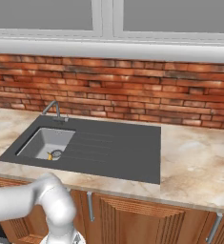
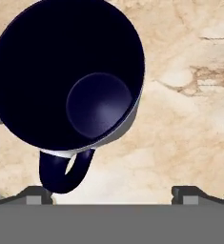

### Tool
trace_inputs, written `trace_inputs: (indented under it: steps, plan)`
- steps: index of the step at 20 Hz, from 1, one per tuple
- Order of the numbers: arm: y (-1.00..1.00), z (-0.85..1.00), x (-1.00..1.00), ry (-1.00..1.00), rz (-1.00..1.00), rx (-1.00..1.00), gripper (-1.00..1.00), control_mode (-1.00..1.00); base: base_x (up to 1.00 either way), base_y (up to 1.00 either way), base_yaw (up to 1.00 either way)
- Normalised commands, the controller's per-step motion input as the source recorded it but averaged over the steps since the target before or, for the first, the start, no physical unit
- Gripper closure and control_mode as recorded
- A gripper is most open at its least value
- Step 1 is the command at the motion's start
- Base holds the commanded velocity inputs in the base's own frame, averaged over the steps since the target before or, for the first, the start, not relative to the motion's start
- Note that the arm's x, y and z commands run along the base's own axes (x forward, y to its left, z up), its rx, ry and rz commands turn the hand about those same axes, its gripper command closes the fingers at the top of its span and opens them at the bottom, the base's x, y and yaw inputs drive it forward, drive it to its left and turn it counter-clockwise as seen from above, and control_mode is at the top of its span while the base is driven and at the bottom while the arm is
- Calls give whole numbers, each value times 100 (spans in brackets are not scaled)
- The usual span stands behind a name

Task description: Clear the mugs and bowl far away from the sink.

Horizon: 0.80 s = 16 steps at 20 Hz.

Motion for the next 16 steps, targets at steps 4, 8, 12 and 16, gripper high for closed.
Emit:
trace_inputs:
  steps: [4, 8, 12, 16]
  plan:
    - [25, -17, 35, -2, 10, 0, -100, -100, 0, 0, 0]
    - [20, -18, 24, -2, 11, 0, 100, -100, 0, 0, 0]
    - [2, -21, 2, -2, 13, 0, 100, -100, 0, 0, 0]
    - [0, -26, 0, -3, 15, 0, 100, -100, 0, 0, 0]
